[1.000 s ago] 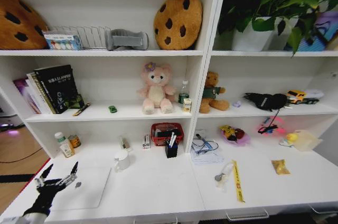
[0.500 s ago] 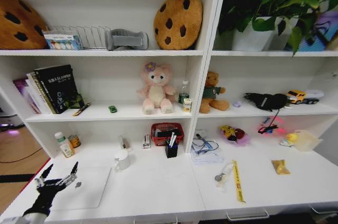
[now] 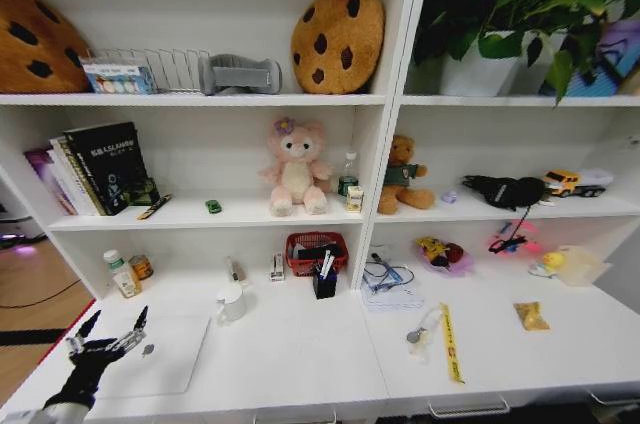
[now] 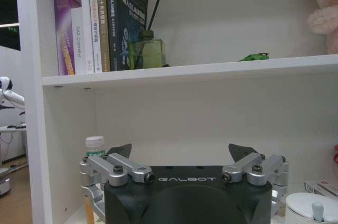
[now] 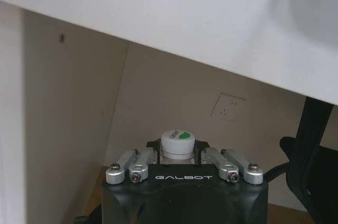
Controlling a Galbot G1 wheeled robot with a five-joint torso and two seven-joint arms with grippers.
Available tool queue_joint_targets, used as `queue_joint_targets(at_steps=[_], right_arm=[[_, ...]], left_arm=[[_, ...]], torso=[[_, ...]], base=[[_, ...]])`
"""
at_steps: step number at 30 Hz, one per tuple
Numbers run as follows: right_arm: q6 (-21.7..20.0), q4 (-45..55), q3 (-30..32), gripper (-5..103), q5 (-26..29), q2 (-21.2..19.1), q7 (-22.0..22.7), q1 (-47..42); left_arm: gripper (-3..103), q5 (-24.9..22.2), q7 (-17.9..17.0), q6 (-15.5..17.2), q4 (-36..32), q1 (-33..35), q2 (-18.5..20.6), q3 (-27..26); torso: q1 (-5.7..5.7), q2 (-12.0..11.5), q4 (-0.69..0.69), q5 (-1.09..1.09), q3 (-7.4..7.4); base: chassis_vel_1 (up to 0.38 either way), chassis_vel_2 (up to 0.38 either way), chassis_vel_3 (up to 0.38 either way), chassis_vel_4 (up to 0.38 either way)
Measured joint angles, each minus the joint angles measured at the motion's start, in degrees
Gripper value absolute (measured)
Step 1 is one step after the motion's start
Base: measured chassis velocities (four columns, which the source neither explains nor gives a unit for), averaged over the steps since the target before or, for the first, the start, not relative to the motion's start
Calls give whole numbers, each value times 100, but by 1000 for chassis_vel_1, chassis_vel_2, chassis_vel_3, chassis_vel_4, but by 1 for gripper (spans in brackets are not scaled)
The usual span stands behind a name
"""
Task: Organize the objects on the table.
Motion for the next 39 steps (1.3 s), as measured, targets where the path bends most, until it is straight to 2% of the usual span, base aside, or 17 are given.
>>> queue_joint_targets(at_steps=[3, 5, 6, 8, 9, 11, 13, 14, 15, 20, 21, 25, 27, 31, 39], right_arm=[[32, -149, 48, 29, -19, 1, -4, 166], [28, -114, 61, 40, -14, -7, -4, 178], [28, -114, 61, 40, -14, -7, -4, 178], [64, -100, 60, 50, -137, -11, -4, 93], [64, -100, 60, 50, -137, -11, -4, 93], [119, -87, 59, 61, -238, 9, -2, -3], [142, -58, 56, 61, -289, 17, 1, -53], [196, 39, 40, 66, -415, 23, 12, -181], [236, 216, 12, 77, -528, 19, 33, -362], [285, 818, 8, 88, -645, -41, 111, -910], [315, 1061, 43, 97, -687, -69, 124, -1198], [448, 1474, 141, 100, -864, -99, 134, -1809], [658, 1936, 228, 100, -1223, -93, 279, -2472], [710, 2422, 319, 100, -1408, -50, 405, -2976], [827, 3703, 462, 100, -1436, -20, 528, -4012]], left_arm=[[100, 0, 0, 0, 0, 0, 0, 0], [100, 0, 0, 0, 0, 0, 0, 0], [100, 0, 0, 0, 0, 0, 0, 0], [100, 0, 0, 0, 0, 0, 0, 0], [100, 0, 0, 0, 0, 0, 0, 0], [100, 0, 0, 0, 0, 0, 0, 0], [100, 0, 0, 0, 0, 0, 0, 0], [100, 0, 0, 0, 0, 0, 0, 0], [100, 0, 0, 0, 0, 0, 0, 0], [100, 0, 0, 0, 0, 0, 0, 0], [100, 0, 0, 0, 0, 0, 0, 0], [100, 0, 0, 0, 0, 0, 0, 0], [100, 0, 0, 0, 0, 0, 0, 0], [100, 0, 0, 0, 0, 0, 0, 0], [100, 0, 0, 0, 0, 0, 0, 0]], torso=[[0, 0, -2, -1, 0], [0, 0, 1, 0, 0], [0, 0, 1, 0, 0], [0, 0, -3, 0, -1], [0, 0, -3, 0, -1], [0, 0, -3, -1, -1], [0, 0, -2, 0, -1], [0, 0, 0, 0, -1], [0, 0, -2, 0, -1], [0, 0, 0, 0, -1], [0, 0, 0, 0, -1], [-1, 1, -2, -1, -1], [-1, 1, -4, -1, -1], [-1, 1, -1, -1, -1], [-1, 1, -1, 0, -2]], base=[[0, 0, 0, 0], [0, 0, 0, 0], [0, 0, 0, 0], [0, 0, 0, 0], [0, 0, 0, 0], [0, 0, 0, 0], [0, 0, 0, 0], [0, 0, 0, 0], [0, 0, 0, 0], [0, 0, 0, 0], [0, 0, 0, 0], [0, 0, 0, 0], [0, 0, 0, 0], [0, 0, 0, 0], [0, 0, 0, 0]])
